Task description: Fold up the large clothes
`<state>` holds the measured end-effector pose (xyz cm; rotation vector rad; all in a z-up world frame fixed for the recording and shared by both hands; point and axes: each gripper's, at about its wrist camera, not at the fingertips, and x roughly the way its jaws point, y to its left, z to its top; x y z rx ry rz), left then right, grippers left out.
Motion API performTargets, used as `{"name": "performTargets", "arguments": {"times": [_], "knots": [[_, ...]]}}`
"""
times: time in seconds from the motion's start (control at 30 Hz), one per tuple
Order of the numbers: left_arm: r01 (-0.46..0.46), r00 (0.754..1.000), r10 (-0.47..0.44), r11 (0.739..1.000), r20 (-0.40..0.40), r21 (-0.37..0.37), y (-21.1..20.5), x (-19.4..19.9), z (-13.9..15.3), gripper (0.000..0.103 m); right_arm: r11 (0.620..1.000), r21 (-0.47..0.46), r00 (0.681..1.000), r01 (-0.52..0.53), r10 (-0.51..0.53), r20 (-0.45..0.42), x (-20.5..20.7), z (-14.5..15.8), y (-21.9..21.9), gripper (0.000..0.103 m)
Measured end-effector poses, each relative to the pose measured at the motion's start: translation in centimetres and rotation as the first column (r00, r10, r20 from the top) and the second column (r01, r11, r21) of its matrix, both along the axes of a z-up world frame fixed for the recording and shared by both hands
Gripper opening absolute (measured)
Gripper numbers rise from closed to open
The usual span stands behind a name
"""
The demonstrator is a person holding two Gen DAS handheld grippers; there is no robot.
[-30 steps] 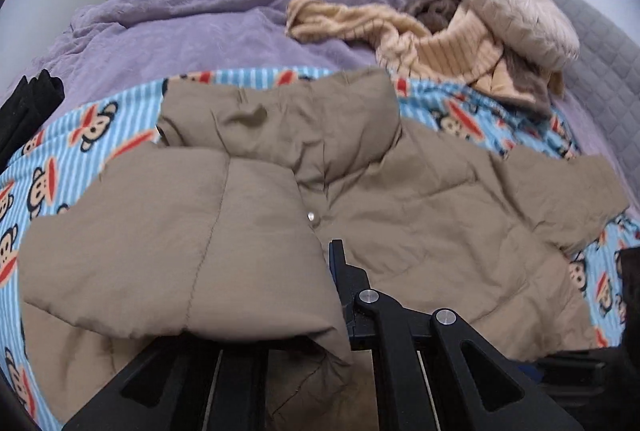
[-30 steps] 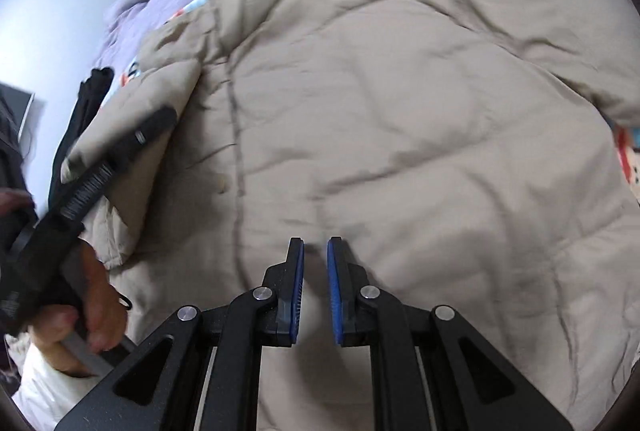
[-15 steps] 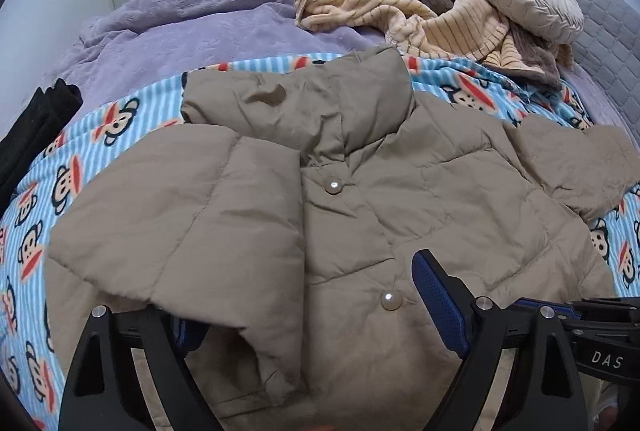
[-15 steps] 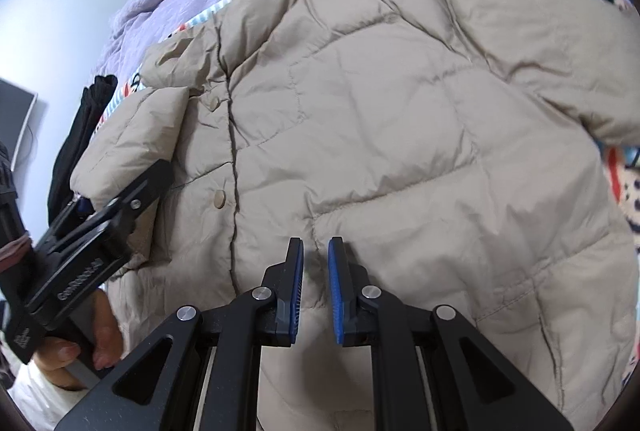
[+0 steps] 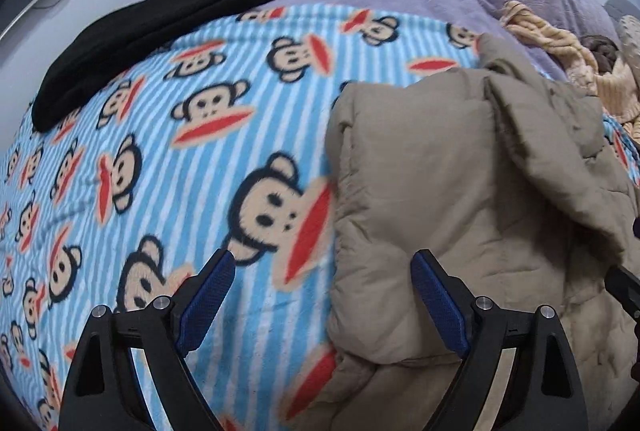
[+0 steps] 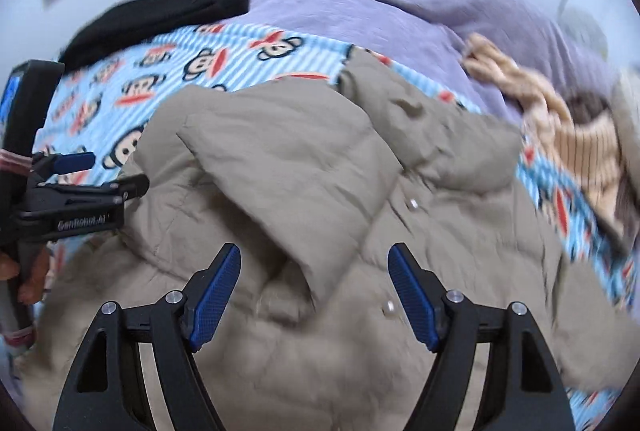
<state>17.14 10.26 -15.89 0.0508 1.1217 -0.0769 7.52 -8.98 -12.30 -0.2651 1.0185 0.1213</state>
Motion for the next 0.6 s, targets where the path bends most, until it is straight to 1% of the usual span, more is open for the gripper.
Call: {"name": "performTargets", "arguments": {"times": [0.07, 0.1, 0.13, 0.2, 0.23, 0.27, 0.3, 0.33, 0.37, 0.43, 0.47, 0.5, 0.53, 0.57, 0.6], "knots": [[-0.004, 1.000, 0.004, 1.000, -0.004, 0.008, -0.1, -0.4, -1.1, 0.091, 0.998, -0.066, 0.999, -0.010, 0.012, 0.035, 1.4, -0.6, 1.0, 0.079], [-0.006, 1.000, 0.006, 1.000, 0.001, 0.006, -0.2, -0.5, -1.3, 0.091, 0.997, -0.081, 0.999, 0.006, -0.002, 0.049, 2.0, -0.5, 0.9, 0.079], [-0.008, 1.000, 0.008, 1.000, 0.006, 0.006, -0.3, -0.6, -1.5, 0.091, 0.995, -0.083, 0.997, 0.048, -0.043, 0.064, 2.7, -0.4, 0.0, 0.079], [-0.011, 1.000, 0.011, 1.000, 0.009, 0.008, -0.4, -0.6, -1.6, 0.091, 0.988, -0.030, 0.985, 0.153, -0.150, 0.082, 3.6, 0.4, -2.1, 0.079], [-0.012, 1.000, 0.012, 1.000, 0.009, 0.004, -0.2, -0.7, -1.6, 0.091, 0.974, 0.026, 0.970, 0.226, -0.228, 0.081, 3.6, 0.7, -4.3, 0.079], [-0.011, 1.000, 0.011, 1.000, 0.007, -0.002, -0.2, -0.6, -1.6, 0.091, 0.959, 0.071, 0.958, 0.273, -0.279, 0.074, 3.7, 1.0, -5.7, 0.079], [-0.009, 1.000, 0.009, 1.000, 0.003, -0.007, -0.1, -0.5, -1.7, 0.091, 0.935, 0.126, 0.939, 0.330, -0.339, 0.057, 3.4, 1.1, -7.7, 0.079], [-0.008, 1.000, 0.008, 1.000, -0.002, -0.013, 0.1, -0.4, -1.7, 0.091, 0.899, 0.174, 0.910, 0.403, -0.414, 0.030, 2.8, 0.9, -10.3, 0.079], [-0.008, 1.000, 0.008, 1.000, -0.006, -0.018, 0.1, -0.4, -1.7, 0.091, 0.863, 0.202, 0.881, 0.463, -0.473, -0.001, 2.1, 0.7, -12.3, 0.079], [-0.003, 1.000, 0.002, 0.999, -0.013, -0.037, 0.3, -0.3, -1.4, 0.091, 0.785, 0.276, 0.828, 0.554, -0.553, -0.091, 0.7, -0.2, -16.1, 0.079], [-0.008, 1.000, 0.008, 0.999, -0.011, -0.042, 0.4, -0.2, -1.0, 0.091, 0.753, 0.285, 0.801, 0.593, -0.587, -0.115, 0.0, -0.5, -17.4, 0.079], [-0.017, 1.000, 0.018, 0.999, 0.002, -0.042, 0.5, -0.2, -0.4, 0.088, 0.722, 0.285, 0.771, 0.630, -0.624, -0.126, -0.9, -0.5, -18.6, 0.079], [-0.020, 0.999, 0.022, 0.998, 0.024, -0.052, 0.7, -0.1, 0.4, 0.084, 0.699, 0.298, 0.753, 0.650, -0.644, -0.134, -1.8, -0.4, -19.7, 0.079], [-0.020, 0.999, 0.022, 0.998, 0.038, -0.063, 0.8, 0.0, 1.2, 0.081, 0.684, 0.314, 0.745, 0.658, -0.653, -0.137, -2.5, -0.2, -20.4, 0.079], [-0.022, 0.998, 0.026, 0.997, 0.054, -0.075, 1.0, 0.3, 1.9, 0.081, 0.677, 0.334, 0.744, 0.655, -0.655, -0.131, -3.0, 0.2, -20.7, 0.068]]}}
